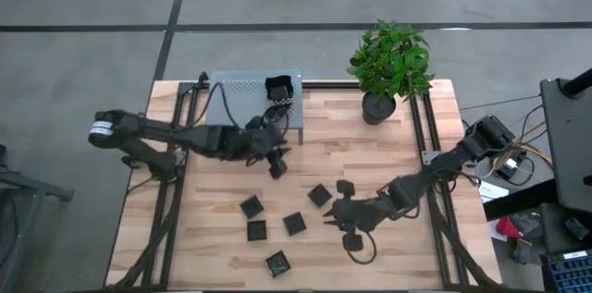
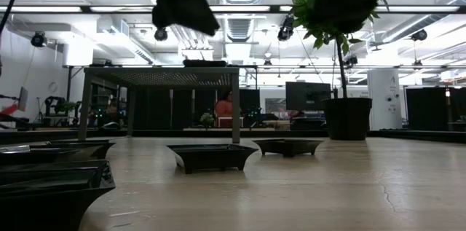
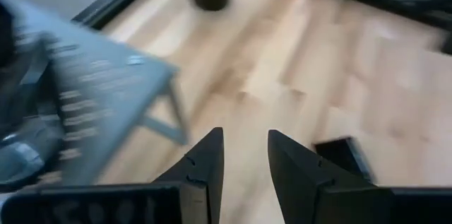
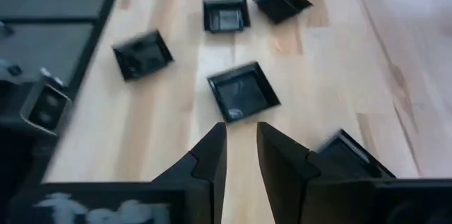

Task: Pick & Place Mini shaped plates
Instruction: Put the square plate on the shelf

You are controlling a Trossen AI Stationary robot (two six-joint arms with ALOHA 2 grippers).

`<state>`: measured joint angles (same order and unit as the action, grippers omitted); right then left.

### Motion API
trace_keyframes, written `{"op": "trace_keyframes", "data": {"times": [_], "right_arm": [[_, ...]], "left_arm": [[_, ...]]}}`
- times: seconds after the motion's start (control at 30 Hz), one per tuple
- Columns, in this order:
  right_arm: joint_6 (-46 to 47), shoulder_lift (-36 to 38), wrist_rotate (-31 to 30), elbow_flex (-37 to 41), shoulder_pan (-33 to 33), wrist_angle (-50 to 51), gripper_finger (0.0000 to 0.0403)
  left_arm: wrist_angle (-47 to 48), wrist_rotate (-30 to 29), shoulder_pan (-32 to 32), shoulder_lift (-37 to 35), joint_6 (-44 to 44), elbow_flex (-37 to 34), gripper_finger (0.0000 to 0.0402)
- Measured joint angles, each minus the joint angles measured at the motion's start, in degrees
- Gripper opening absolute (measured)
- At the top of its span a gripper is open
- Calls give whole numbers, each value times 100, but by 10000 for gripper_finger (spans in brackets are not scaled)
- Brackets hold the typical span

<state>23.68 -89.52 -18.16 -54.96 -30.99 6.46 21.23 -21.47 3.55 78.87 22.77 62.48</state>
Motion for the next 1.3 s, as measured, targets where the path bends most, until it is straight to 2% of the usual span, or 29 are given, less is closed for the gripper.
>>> {"op": "trace_keyframes", "data": {"times": [0.1,0.27,0.33,0.47,0.77,0.9,1.3], "right_arm": [[-314,0,-7,166,4,9,69],[-1348,0,-11,386,5,2,62],[-1598,-53,-206,424,21,-14,61],[-1839,-304,-789,471,62,2,62],[-2178,-1187,-916,151,206,138,107],[-2240,-1361,-1262,2,213,517,118],[-2426,-1562,-1307,-4,289,533,98]], "left_arm": [[-229,6,378,0,-71,0,104],[-541,-25,844,0,-110,-2,104],[-625,-33,975,0,-110,-2,104],[-646,-44,1187,0,-110,-29,104],[-731,-44,1482,2,29,-230,104],[-811,-44,1501,2,117,-306,104],[-966,-46,1499,2,131,-376,104]]}}
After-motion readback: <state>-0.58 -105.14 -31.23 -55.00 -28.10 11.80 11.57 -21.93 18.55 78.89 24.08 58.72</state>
